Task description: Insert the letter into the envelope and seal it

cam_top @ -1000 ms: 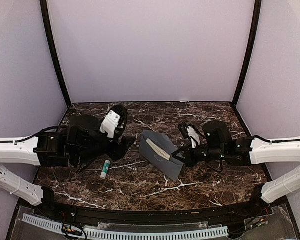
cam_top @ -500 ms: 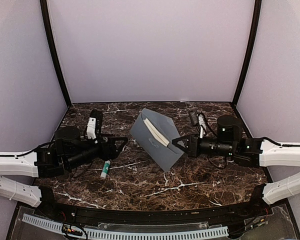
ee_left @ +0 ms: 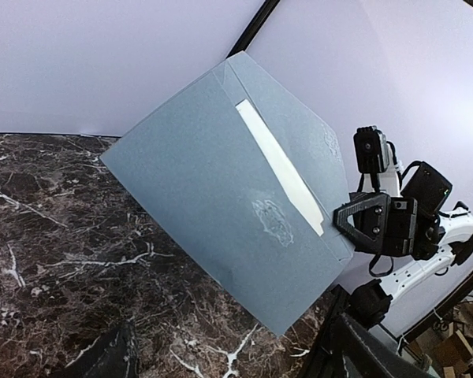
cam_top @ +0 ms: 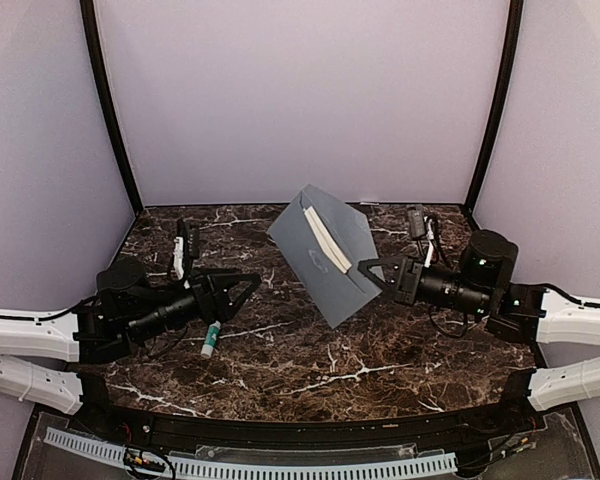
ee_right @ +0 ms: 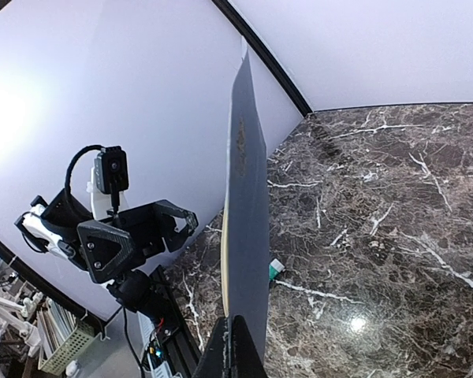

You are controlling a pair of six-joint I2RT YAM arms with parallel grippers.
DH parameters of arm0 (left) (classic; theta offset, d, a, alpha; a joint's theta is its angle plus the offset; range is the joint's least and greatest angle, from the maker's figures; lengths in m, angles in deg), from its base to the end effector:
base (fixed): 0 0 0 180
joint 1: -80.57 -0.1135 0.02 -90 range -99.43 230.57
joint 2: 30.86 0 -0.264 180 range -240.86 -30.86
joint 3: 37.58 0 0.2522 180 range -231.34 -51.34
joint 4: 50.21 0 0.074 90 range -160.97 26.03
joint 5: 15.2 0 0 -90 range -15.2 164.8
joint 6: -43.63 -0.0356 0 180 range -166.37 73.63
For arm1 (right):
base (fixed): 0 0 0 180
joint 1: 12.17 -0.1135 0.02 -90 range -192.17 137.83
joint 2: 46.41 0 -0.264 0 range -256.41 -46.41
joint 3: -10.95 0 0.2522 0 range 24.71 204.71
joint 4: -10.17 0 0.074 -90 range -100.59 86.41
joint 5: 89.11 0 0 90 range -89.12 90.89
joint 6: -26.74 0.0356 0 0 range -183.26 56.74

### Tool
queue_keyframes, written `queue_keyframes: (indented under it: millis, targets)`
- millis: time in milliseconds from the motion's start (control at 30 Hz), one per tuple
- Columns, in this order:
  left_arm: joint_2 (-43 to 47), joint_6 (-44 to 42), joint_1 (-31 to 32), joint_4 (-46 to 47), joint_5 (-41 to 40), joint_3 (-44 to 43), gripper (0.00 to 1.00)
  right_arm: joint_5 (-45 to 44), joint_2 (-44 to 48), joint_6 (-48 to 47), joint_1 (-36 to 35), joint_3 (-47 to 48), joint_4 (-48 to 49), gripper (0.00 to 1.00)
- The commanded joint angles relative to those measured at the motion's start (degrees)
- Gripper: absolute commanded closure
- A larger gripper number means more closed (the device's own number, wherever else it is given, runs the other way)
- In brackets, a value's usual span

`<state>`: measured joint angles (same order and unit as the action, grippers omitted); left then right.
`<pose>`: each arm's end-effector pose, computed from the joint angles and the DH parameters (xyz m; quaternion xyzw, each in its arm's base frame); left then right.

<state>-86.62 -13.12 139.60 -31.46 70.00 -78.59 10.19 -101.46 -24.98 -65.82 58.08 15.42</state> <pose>0.1181 -0.1910 0.2752 0.1222 0.6711 -0.5071 0.5269 0.1303 0.1867 0.2901 -0.1519 0.7070 0.5355 0.4362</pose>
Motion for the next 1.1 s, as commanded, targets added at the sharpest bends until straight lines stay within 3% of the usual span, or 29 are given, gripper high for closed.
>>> queue_keyframes:
  millis: [0, 267, 667, 867, 1067]
  targets:
    - [-1.4, 1.9, -0.3, 7.9, 6.7, -0.7, 0.17, 2.4, 0.9, 1.5, -0.4, 0.7, 5.5, 1.00]
    - [-7.9, 3.0, -0.2, 3.4, 9.6, -13.4, 0.32, -6.0, -3.3, -2.1, -0.4, 3.8, -1.5, 1.00]
    - [-30.0, 13.0, 0.7, 4.5, 6.2, -31.2, 0.43, -14.0, -6.0, -4.8, -1.6, 2.9, 0.2, 1.00]
    - [-36.5, 14.1, 2.0, 2.2, 5.6, -38.8, 0.46, -16.2, -6.3, -5.9, -2.5, 2.5, -0.1, 1.00]
    - [-38.7, 15.6, 2.1, -1.7, -0.3, -41.3, 0.47, -18.3, -4.9, -7.4, -3.6, 1.6, -0.2, 1.00]
